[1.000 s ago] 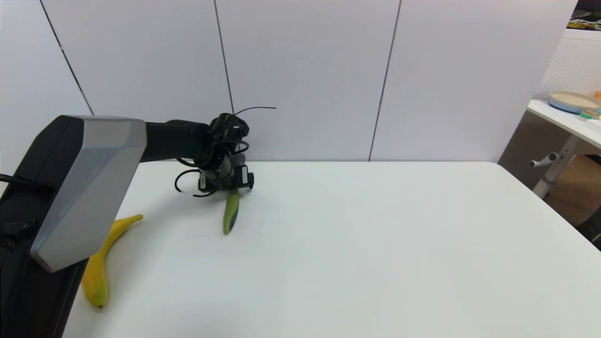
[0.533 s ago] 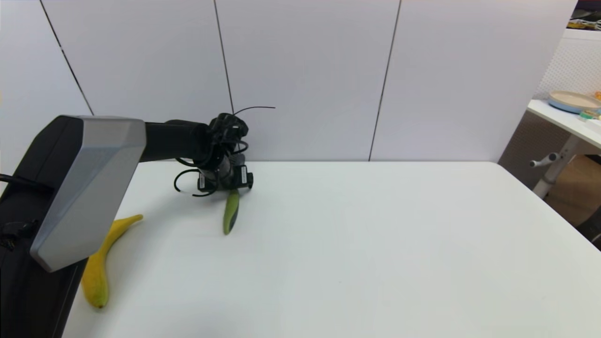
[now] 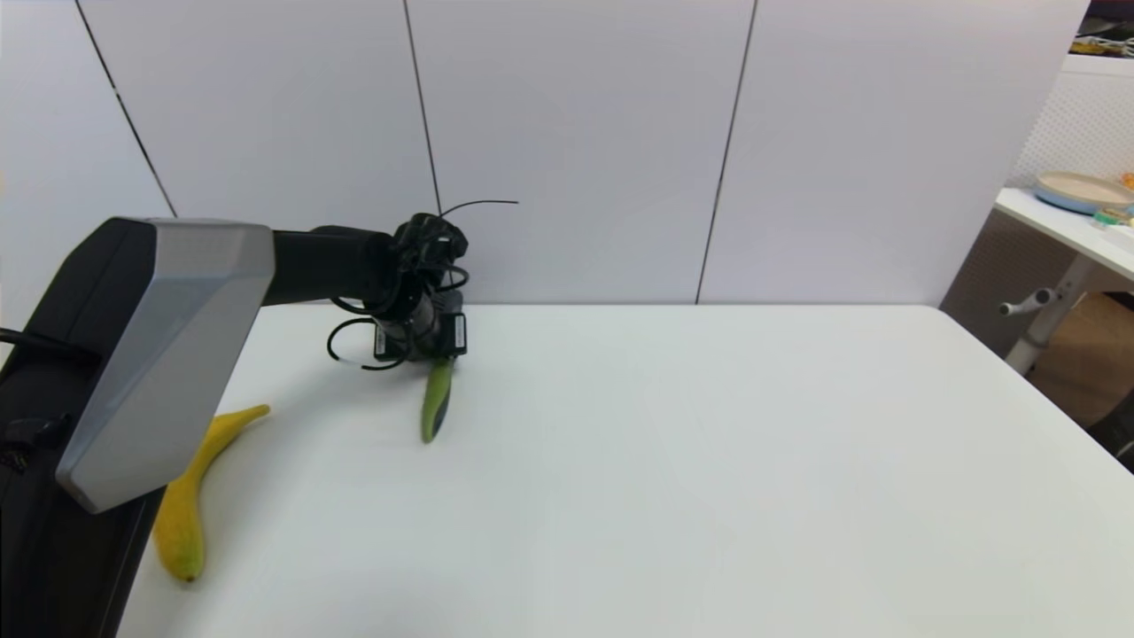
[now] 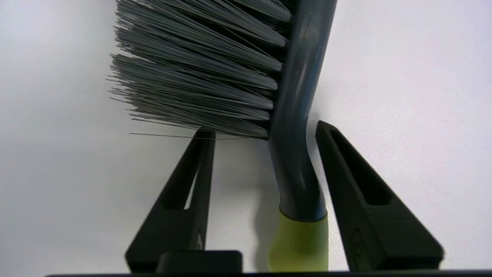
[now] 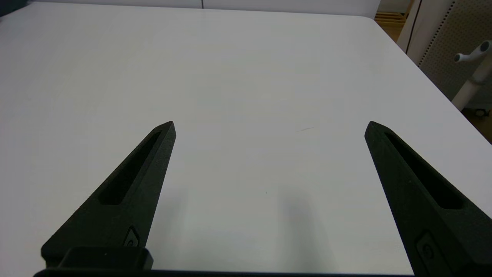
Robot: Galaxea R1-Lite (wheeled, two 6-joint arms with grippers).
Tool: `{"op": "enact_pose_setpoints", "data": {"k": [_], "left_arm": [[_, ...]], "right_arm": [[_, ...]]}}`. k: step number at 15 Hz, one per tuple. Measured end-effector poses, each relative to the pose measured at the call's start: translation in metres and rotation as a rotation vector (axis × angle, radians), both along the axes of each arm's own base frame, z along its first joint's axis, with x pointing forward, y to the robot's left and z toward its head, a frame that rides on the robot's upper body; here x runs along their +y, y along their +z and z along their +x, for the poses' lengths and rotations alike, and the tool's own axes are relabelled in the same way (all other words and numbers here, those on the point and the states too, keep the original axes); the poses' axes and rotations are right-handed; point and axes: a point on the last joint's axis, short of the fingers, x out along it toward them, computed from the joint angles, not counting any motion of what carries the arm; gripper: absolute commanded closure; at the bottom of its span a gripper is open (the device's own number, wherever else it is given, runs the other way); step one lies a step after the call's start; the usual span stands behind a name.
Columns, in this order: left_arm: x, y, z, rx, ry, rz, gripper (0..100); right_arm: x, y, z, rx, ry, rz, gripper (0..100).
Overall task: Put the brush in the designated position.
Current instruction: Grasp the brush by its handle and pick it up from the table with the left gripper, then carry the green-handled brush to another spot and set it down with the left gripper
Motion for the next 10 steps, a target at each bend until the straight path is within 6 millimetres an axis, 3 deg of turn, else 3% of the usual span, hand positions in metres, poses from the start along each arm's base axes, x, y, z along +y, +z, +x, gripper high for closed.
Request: {"op": "enact_pose_setpoints", "data": {"k": [6, 10], "left_arm": [[0.002, 0.003, -0.004, 0.024, -0.003, 0.011, 100], [0.005, 0.016, -0.013, 0.042, -0.001, 0.019, 100]], "right_arm": [[0.0, 0.0, 0.0, -0.001, 0.0, 0.0, 0], [0.0, 0.0, 0.0, 0.0, 0.0, 0.0, 0]]}}
